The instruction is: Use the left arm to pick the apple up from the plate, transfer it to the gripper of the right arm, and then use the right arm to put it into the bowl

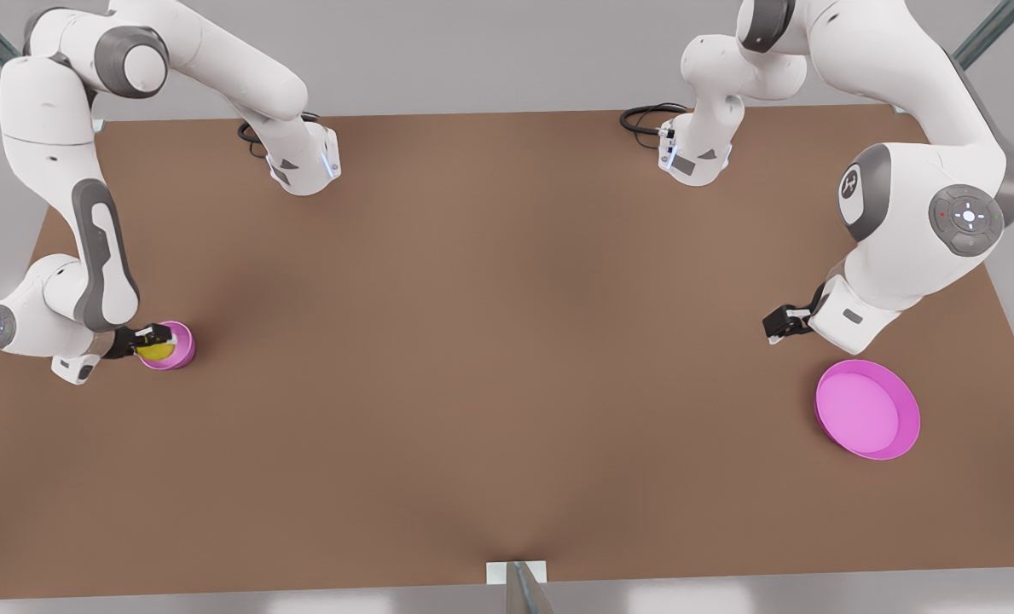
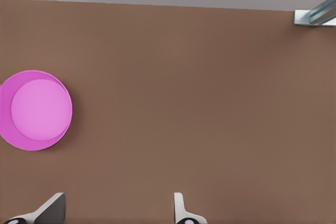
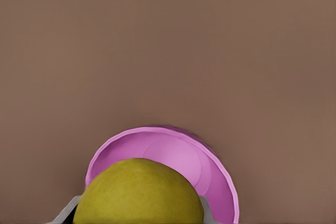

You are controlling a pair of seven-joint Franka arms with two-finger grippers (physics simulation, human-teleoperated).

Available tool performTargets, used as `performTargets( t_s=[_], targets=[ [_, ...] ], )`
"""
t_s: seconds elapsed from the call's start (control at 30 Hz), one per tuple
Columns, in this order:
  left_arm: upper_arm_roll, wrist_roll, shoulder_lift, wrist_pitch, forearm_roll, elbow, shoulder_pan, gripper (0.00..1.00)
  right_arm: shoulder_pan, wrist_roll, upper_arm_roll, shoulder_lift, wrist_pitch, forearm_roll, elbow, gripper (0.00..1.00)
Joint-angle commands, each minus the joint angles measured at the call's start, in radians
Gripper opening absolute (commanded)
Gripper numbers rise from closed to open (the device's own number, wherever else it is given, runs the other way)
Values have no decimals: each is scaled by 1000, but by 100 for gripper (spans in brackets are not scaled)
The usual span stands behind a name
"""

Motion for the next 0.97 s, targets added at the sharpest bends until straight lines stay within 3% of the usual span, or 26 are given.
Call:
performTargets(
  t_s=[0.0, 0.07, 0.1, 0.13, 0.23, 0.4, 0.5, 0.53, 0.6, 0.73, 0.8, 0.93],
  targets=[
    [0, -45, -1, 0, 1, 1, -1, 100, -1, -109, 1, 6, 29, -9, -2, 62],
    [0, -44, 0, 0, 1, 1, 1, 100, -2, -109, 0, 14, 31, -9, -2, 62],
    [0, -45, 0, 0, 1, 1, 1, 100, -2, -109, 1, 17, 37, -9, 0, 67],
    [0, -45, 0, 0, 1, 1, 1, 100, -2, -109, 0, 17, 37, -9, -2, 80],
    [0, -45, 0, 0, 1, 1, 1, 100, -1, -109, 1, 17, 37, -9, 3, 99],
    [0, -45, 0, 0, 1, 1, 1, 100, 15, -50, 55, -55, -52, -4, 102, 100],
    [0, -29, 0, 0, 1, 1, 2, 100, 42, 107, 239, -73, -190, -100, 322, 100],
    [0, 0, -1, 0, 1, 1, 2, 100, 117, 156, 222, -125, -196, -114, 326, 100],
    [-1, 19, -3, 0, 1, 2, 2, 100, 418, 295, -12, -211, -242, -110, 380, 100],
    [0, 40, -4, -2, 1, 1, 1, 100, 685, 580, -261, -452, -408, -58, 300, 100],
    [0, 42, -7, -2, 1, 2, 1, 100, 711, 689, -262, -452, -434, -56, 306, 100],
    [-1, 40, -9, -5, 2, 2, 2, 100, 756, 718, -293, -299, -526, -35, 467, 100]
  ],
)
